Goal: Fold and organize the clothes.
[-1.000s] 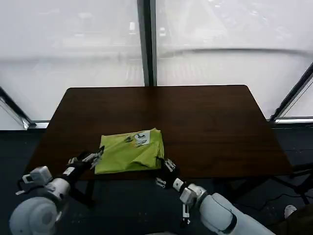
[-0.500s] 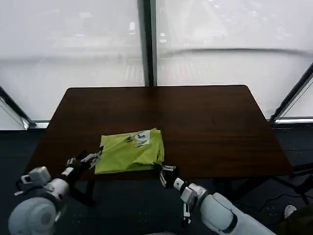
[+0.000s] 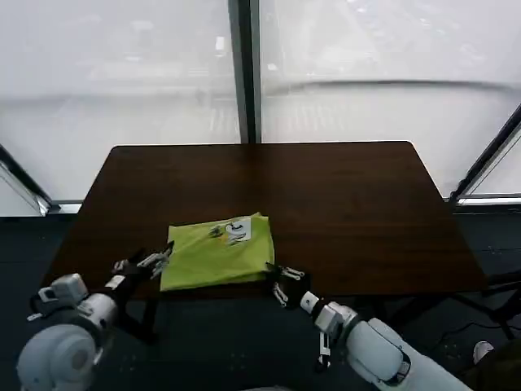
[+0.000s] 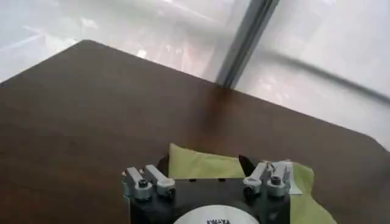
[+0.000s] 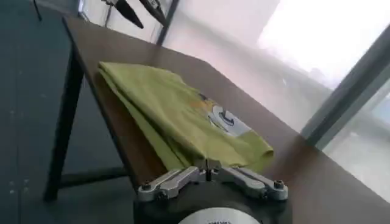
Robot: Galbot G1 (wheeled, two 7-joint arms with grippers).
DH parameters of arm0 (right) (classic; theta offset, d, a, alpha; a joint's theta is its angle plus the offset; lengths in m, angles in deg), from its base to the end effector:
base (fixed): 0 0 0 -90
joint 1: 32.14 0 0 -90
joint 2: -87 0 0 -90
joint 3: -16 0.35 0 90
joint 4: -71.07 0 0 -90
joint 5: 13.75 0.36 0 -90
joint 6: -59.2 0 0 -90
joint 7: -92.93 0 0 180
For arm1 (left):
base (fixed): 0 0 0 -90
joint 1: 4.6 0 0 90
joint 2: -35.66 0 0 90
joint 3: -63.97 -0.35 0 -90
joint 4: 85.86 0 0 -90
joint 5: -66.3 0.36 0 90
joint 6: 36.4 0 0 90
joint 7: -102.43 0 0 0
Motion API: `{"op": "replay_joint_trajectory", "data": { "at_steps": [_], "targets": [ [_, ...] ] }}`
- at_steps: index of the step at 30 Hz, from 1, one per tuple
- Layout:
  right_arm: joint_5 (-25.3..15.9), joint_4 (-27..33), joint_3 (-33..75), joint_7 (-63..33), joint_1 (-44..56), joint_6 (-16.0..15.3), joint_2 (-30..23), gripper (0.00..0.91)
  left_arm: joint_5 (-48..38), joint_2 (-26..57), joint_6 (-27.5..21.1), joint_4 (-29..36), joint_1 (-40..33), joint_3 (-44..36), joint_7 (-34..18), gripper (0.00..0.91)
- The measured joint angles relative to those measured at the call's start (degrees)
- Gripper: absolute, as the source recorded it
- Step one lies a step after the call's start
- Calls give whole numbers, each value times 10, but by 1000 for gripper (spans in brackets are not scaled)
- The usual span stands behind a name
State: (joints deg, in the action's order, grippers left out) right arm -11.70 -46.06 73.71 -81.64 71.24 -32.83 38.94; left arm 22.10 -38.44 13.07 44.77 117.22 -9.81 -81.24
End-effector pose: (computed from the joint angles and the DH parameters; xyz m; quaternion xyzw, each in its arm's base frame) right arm 0.2050 0.0031 -0.3084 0.4013 -0.8883 0.2219 0.0245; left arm 0.1753 0.1051 -0.2150 -0.0406 -0.9529 0.1666 0.2503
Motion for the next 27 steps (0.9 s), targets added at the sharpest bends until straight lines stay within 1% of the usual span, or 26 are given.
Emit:
{"op": "replay_joint_trajectory", "data": {
  "at_steps": [2, 6, 8, 10, 12, 14, 17, 21, 25, 27],
  "targets": [
    [14, 0, 22, -4, 18, 33, -4, 878, -10, 12, -3, -8, -7, -4, -4, 878],
    [53, 0, 78, -20, 76, 124, -22, 878, -34, 47, -8, -25, -18, -7, -5, 878],
    [82, 3, 110, -21, 114, 176, -38, 878, -59, 71, -11, -38, -25, -5, -5, 878],
    [111, 4, 143, -21, 148, 221, -58, 878, -87, 92, -14, -51, -30, -3, -5, 878],
    [142, 2, 174, -23, 177, 250, -82, 878, -115, 111, -16, -65, -34, -2, -5, 878],
    [171, -1, 204, -26, 201, 264, -105, 878, -152, 132, -16, -83, -39, -3, -5, 878],
    [194, -6, 243, -31, 225, 271, -132, 878, -197, 159, -17, -108, -41, -4, -3, 878],
    [205, -7, 278, -32, 238, 275, -153, 878, -253, 191, -17, -138, -40, -2, -4, 878],
    [207, -7, 302, -33, 241, 271, -167, 878, -272, 215, -17, -159, -38, -4, 9, 878],
    [207, -7, 310, -33, 242, 270, -170, 878, -297, 224, -17, -171, -38, -5, 13, 878]
  ]
}}
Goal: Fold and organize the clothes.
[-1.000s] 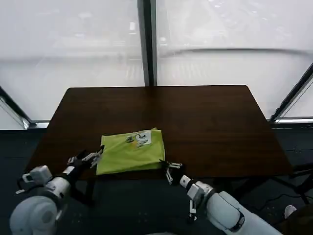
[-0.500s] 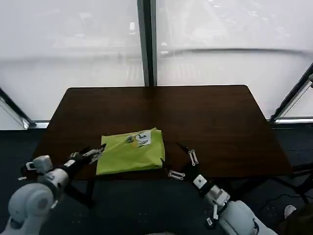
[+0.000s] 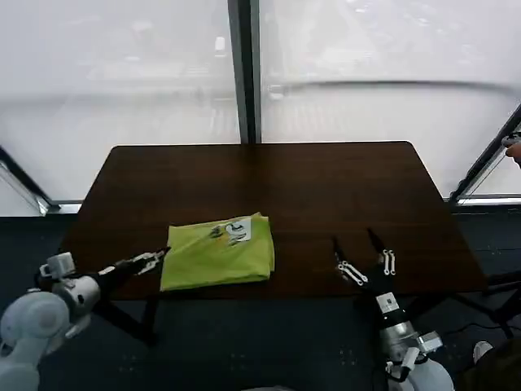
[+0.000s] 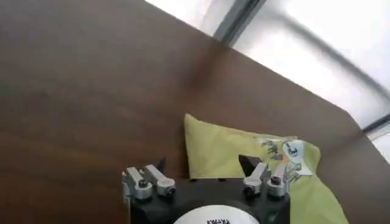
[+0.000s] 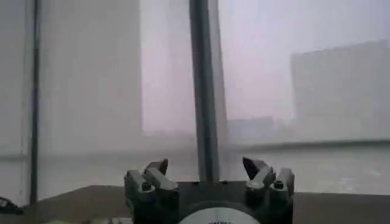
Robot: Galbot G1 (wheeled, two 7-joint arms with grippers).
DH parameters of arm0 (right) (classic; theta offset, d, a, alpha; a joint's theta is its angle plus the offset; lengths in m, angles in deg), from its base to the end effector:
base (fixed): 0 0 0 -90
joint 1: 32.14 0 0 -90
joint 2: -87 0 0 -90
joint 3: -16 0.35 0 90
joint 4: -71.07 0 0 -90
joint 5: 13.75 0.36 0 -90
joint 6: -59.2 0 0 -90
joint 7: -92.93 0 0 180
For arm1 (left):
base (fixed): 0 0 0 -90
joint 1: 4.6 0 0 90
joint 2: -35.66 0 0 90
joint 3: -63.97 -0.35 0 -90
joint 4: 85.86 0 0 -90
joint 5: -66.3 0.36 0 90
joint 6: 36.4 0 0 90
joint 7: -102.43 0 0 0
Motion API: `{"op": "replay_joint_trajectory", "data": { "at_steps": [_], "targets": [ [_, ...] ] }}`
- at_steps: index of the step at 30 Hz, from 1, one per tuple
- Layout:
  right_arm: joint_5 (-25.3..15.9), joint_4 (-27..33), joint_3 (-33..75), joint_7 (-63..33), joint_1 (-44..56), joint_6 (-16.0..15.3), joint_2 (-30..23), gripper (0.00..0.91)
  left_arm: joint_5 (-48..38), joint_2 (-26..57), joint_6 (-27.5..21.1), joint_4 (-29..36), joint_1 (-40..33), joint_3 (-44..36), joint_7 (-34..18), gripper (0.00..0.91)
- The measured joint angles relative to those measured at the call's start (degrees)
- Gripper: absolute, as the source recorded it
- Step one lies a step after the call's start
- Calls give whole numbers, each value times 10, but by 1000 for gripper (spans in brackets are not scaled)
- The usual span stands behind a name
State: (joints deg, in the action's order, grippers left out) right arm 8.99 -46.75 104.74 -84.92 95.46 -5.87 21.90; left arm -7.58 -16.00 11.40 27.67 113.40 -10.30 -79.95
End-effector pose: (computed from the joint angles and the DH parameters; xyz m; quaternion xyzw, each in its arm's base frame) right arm 0.1497 -0.0703 -0.3273 -0.1180 0.9863 0.0401 0.1080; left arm 0.2306 0.1981 -0.2430 -0.1070 -0.8937 0.2485 0.3580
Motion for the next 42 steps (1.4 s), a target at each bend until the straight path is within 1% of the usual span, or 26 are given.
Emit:
{"op": "replay_joint_trajectory", "data": {
  "at_steps": [3, 9, 14, 18, 21, 26, 31, 32, 33, 34, 35, 37, 38, 42],
  "targets": [
    [0, 1, 8, 0, 0, -2, -6, 878, -24, 17, 0, -13, 2, -3, 15, 878],
    [-1, -1, 19, 0, 5, -5, -17, 878, -27, 55, 0, -35, -6, -24, 54, 878],
    [-1, -5, 31, 1, 11, -6, -23, 878, -30, 81, 1, -51, -15, -43, 69, 878],
    [-3, -9, 40, 1, 16, -7, -31, 878, -37, 93, 2, -58, -19, -57, 71, 878],
    [-9, -13, 42, 1, 19, -8, -37, 878, -49, 96, 2, -51, -17, -66, 69, 878],
    [-12, -18, 45, 1, 23, -8, -43, 878, -52, 87, 2, -36, -24, -86, 65, 878],
    [-16, -21, 45, 2, 26, -8, -48, 878, -54, 74, 1, -37, -37, -103, 61, 878],
    [-17, -22, 44, 2, 27, -8, -50, 878, -54, 71, 1, -38, -40, -104, 61, 819],
    [-18, -23, 44, 2, 27, -8, -51, 878, -53, 68, 1, -40, -43, -105, 60, 673],
    [-19, -23, 44, 2, 28, -8, -52, 878, -53, 65, 1, -42, -45, -105, 59, 575],
    [-20, -23, 43, 2, 28, -7, -54, 878, -54, 63, 1, -43, -47, -105, 58, 293],
    [-21, -24, 43, 2, 28, -7, -55, 878, -54, 62, 1, -44, -47, -104, 58, 29],
    [-21, -25, 42, 2, 28, -7, -55, 878, -54, 61, 1, -44, -47, -102, 57, 0],
    [-22, -25, 38, 2, 25, -6, -55, 878, -53, 59, -2, -38, -45, -93, 51, 0]
  ]
}}
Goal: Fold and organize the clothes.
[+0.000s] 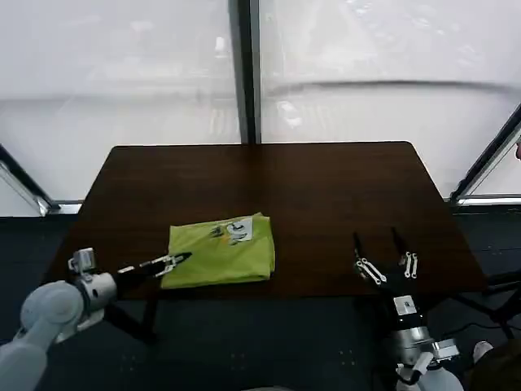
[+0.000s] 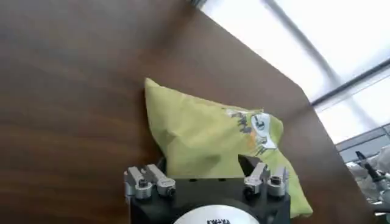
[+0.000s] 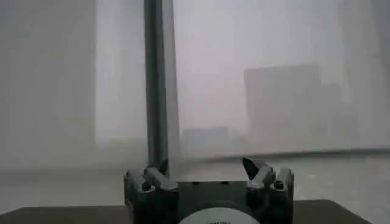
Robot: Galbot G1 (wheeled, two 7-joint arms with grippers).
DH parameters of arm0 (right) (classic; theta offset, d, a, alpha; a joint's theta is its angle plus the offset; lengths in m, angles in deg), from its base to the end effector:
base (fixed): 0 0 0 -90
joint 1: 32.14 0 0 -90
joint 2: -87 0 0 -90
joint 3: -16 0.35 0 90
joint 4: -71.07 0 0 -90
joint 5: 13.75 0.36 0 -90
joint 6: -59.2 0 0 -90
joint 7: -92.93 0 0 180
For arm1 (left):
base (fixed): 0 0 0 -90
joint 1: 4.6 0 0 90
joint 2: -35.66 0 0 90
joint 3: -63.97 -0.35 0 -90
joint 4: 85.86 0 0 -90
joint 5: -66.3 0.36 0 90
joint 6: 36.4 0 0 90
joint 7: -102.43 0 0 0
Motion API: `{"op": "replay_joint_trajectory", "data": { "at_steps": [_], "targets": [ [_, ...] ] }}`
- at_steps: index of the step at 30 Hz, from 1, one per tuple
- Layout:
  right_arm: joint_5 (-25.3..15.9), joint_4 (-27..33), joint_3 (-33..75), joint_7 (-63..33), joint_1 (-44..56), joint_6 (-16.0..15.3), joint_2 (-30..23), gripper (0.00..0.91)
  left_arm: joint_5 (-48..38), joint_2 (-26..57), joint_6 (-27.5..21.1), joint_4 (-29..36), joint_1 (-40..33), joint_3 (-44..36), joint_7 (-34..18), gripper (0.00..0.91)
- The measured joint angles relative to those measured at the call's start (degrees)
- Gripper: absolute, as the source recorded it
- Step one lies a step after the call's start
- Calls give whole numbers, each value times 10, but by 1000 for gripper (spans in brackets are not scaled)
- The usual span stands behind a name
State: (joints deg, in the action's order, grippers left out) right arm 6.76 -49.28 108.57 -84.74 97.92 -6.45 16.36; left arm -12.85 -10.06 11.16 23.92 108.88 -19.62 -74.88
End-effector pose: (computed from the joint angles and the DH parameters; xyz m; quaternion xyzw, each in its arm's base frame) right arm 0.1384 -0.0689 -0.3176 -0.0764 0.9891 0.0375 0.1199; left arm 0.2542 0.1864 -0.2597 -0.1904 -0.8562 0.2705 0.3970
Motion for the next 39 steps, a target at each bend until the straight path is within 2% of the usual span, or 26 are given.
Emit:
{"op": "replay_joint_trajectory", "data": {
  "at_steps": [10, 21, 28, 33, 36, 39],
  "targets": [
    [-1, 2, -2, -5, -1, 4, 1, 878, 31, -17, 0, 27, -7, 27, -12, 0],
    [3, 17, -28, -26, -33, 0, 17, 878, 92, 5, 2, 39, 25, 81, -12, 0],
    [15, 34, -54, -32, -65, -3, 35, 878, 55, 65, 2, 22, 72, 195, -16, 0],
    [23, 43, -66, -32, -85, -5, 45, 878, 22, 108, 2, 31, 149, 319, -24, 0],
    [22, 44, -64, -32, -85, -5, 44, 878, -5, 112, 2, 49, 184, 378, -46, 0],
    [17, 41, -57, -33, -79, -5, 37, 878, -19, 104, 2, 86, 189, 391, -81, 0]
  ]
}}
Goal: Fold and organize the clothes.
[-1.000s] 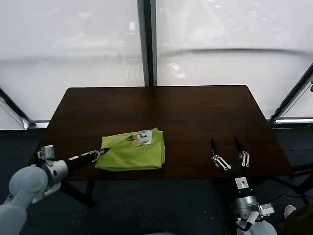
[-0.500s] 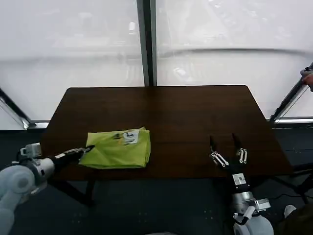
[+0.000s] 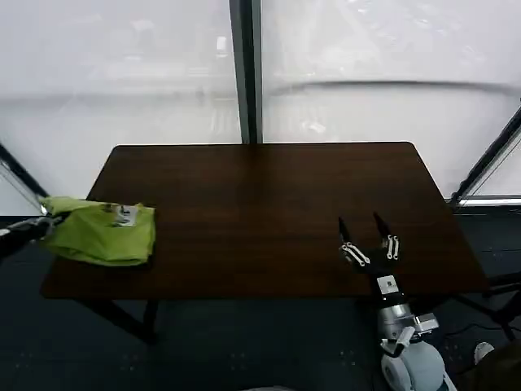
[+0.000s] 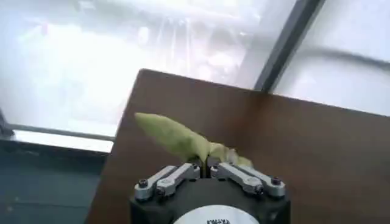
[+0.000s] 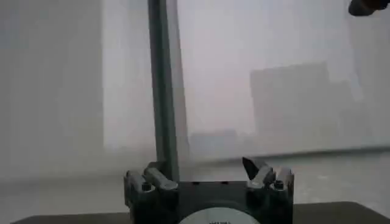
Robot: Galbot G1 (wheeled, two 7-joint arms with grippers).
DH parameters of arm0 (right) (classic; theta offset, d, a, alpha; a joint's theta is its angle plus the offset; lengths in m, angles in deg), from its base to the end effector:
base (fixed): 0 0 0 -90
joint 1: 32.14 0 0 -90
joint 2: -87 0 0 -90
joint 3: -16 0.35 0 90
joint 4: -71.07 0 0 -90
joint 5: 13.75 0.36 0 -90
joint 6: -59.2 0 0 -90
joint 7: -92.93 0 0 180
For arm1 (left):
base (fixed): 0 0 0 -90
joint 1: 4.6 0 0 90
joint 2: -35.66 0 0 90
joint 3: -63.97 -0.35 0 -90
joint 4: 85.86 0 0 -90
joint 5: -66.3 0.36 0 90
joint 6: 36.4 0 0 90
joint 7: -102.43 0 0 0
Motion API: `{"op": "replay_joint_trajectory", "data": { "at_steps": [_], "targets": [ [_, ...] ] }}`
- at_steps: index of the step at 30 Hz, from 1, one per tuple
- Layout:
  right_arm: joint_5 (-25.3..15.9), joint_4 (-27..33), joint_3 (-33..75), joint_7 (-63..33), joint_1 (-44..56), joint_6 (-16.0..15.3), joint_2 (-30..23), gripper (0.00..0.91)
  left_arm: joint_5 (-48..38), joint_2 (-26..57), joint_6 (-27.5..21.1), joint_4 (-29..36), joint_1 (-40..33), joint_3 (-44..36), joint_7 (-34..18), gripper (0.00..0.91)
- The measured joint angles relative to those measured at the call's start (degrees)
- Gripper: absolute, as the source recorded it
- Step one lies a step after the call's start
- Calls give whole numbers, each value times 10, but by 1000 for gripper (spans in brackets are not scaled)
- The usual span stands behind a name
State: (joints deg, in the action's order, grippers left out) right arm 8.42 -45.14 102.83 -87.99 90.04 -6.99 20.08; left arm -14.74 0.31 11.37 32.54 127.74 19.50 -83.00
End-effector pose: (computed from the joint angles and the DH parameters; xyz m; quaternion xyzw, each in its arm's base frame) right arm 0.1756 -0.0584 -0.3264 -0.0917 0.9863 0.0523 0.1268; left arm 0.2185 0.2766 -0.0896 -0.0228 -0.9532 0.0983 0.2850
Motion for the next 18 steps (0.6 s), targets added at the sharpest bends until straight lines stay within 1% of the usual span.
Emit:
{"op": "replay_joint_trajectory", "data": {
  "at_steps": [3, 5, 7, 9, 12, 15, 18],
  "targets": [
    [-8, -10, 12, 1, 13, 0, -9, 878, 23, -13, 0, 36, -31, -38, -13, 0],
    [-16, -18, 24, 2, 27, 0, -16, 878, 46, -26, 0, 45, -77, -93, -19, 0],
    [-23, -29, 40, 3, 46, 1, -28, 878, 70, -40, 0, 45, -134, -168, -21, 0],
    [-31, -40, 56, 4, 65, 2, -41, 878, 88, -55, 0, 35, -195, -241, -22, 0],
    [-47, -56, 74, 4, 94, 4, -61, 878, 108, -80, 0, 2, -296, -361, -23, 0],
    [-65, -65, 79, 4, 111, 1, -78, 878, 126, -108, 0, -30, -377, -466, -32, 0],
    [-79, -68, 76, 2, 114, -15, -83, 878, 142, -141, 1, -56, -438, -553, -47, 0]
  ]
}}
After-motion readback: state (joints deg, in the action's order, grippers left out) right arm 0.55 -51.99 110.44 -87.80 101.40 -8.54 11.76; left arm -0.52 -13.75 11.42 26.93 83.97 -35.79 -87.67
